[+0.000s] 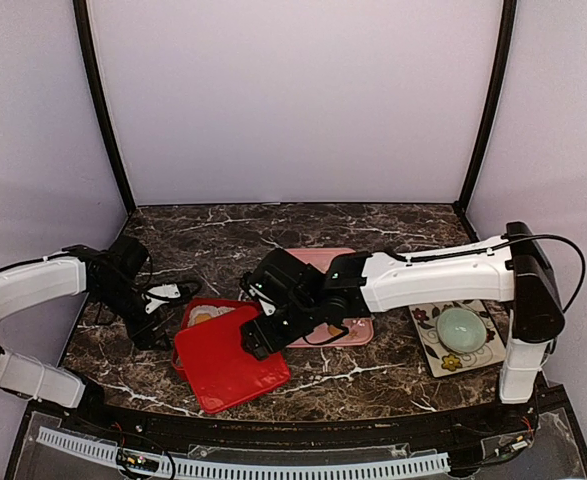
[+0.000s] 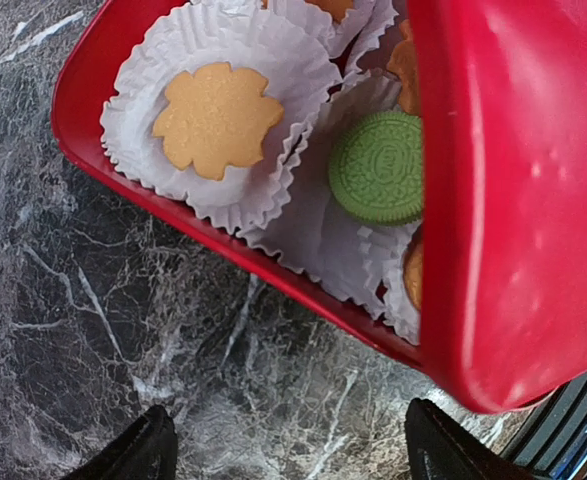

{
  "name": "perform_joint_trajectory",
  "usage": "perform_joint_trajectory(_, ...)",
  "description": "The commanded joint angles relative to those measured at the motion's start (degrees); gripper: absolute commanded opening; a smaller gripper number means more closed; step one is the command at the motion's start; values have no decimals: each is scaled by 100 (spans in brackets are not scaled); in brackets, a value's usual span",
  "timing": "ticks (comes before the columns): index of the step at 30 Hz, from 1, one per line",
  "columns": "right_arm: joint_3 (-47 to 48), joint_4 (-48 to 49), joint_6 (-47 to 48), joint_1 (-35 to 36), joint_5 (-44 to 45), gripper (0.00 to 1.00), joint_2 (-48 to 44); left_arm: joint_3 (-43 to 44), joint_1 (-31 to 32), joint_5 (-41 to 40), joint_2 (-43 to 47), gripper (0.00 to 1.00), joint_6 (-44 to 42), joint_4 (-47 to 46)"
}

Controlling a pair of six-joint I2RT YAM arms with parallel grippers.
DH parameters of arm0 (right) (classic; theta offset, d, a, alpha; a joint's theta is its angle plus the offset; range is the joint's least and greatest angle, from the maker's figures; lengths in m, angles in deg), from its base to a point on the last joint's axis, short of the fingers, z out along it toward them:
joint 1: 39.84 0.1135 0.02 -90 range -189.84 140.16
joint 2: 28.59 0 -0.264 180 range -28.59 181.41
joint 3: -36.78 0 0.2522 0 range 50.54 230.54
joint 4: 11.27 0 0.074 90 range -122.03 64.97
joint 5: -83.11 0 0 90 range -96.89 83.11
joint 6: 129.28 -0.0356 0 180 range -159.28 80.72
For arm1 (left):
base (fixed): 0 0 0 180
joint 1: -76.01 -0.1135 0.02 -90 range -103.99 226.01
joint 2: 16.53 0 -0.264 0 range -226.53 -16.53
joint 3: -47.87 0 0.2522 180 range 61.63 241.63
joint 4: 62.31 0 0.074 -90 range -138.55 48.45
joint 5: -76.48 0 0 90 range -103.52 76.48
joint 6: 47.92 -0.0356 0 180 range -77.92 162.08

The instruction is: Pack the cookies

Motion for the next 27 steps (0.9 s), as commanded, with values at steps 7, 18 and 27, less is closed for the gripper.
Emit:
perform_joint_trajectory(7, -193, 339, -285, -63, -269, 82, 127, 75, 14, -77, -39, 81, 72, -34)
perform_joint_trajectory(18, -478, 168, -499, -142, -178, 59, 530, 700, 21, 102, 19, 81, -7, 546)
perform_joint_trajectory(27, -746, 383, -545, -222, -145, 62, 164, 1359, 15, 531, 34, 81, -34, 1022)
